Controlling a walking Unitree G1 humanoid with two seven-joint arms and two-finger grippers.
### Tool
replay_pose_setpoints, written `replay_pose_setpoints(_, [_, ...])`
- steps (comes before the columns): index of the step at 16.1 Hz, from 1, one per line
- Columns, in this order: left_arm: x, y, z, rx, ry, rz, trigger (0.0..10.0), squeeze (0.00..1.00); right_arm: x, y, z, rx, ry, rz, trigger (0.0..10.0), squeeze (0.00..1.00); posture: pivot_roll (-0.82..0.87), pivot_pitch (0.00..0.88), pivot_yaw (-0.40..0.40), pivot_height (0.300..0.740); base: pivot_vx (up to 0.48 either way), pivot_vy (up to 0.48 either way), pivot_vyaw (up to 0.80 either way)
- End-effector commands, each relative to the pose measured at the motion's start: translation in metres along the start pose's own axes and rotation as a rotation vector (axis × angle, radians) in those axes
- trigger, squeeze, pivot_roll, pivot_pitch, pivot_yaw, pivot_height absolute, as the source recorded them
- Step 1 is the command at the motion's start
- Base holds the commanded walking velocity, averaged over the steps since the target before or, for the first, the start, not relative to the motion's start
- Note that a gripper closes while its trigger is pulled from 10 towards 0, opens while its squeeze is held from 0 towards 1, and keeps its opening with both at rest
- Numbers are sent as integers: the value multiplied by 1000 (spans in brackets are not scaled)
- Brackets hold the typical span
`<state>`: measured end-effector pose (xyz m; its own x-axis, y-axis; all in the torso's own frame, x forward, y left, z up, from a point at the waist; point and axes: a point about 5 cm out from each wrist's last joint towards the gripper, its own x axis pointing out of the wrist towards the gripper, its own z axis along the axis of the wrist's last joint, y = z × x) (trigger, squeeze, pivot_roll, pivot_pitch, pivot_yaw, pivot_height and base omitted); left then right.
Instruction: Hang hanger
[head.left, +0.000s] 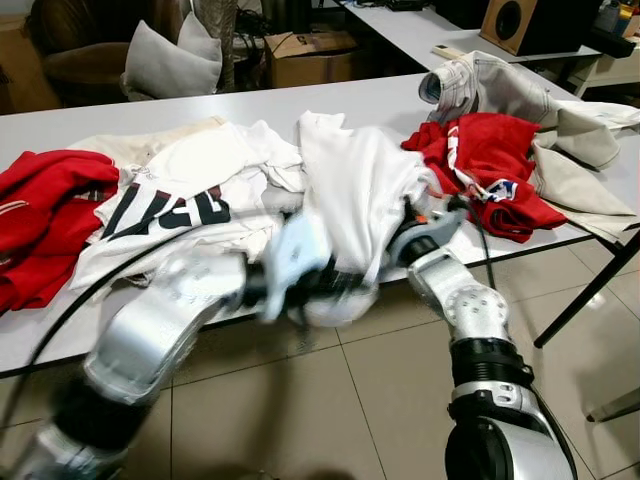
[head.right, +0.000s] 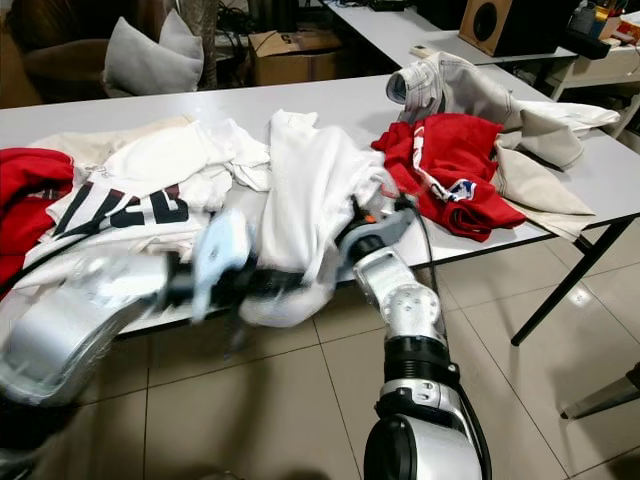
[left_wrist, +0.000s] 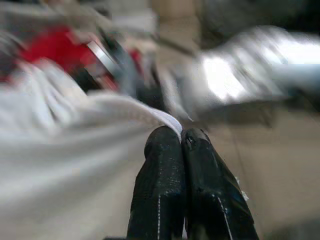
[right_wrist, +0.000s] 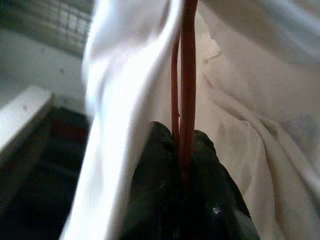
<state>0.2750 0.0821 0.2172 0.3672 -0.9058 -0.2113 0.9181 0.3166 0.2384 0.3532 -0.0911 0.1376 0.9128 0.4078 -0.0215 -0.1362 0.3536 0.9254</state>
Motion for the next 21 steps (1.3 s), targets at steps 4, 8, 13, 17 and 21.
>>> replay_pose_setpoints(4, [-12,39,38,7,-162,202,0,0,-6,7,6,-9,-30,4,10000,0,-112,0,9,740,0,0,0])
replay_pose_setpoints(8, [-24,56,77,12,-324,260,0,0,-20,14,26,12,-75,7,10000,0,-128,0,35,740,0,0,0])
replay_pose_setpoints(13, [-9,48,56,-19,-165,209,863,0,-24,24,15,-78,-32,39,10000,0,-131,0,48,740,0,0,0])
replay_pose_setpoints(17, [-4,49,35,-104,-145,302,0,0,-37,31,16,-103,-31,80,10000,0,-139,0,48,740,0,0,0])
replay_pose_setpoints(21, [-11,33,-7,-248,-97,402,10000,0,-64,26,13,-386,54,31,10000,0,-139,0,21,740,0,0,0])
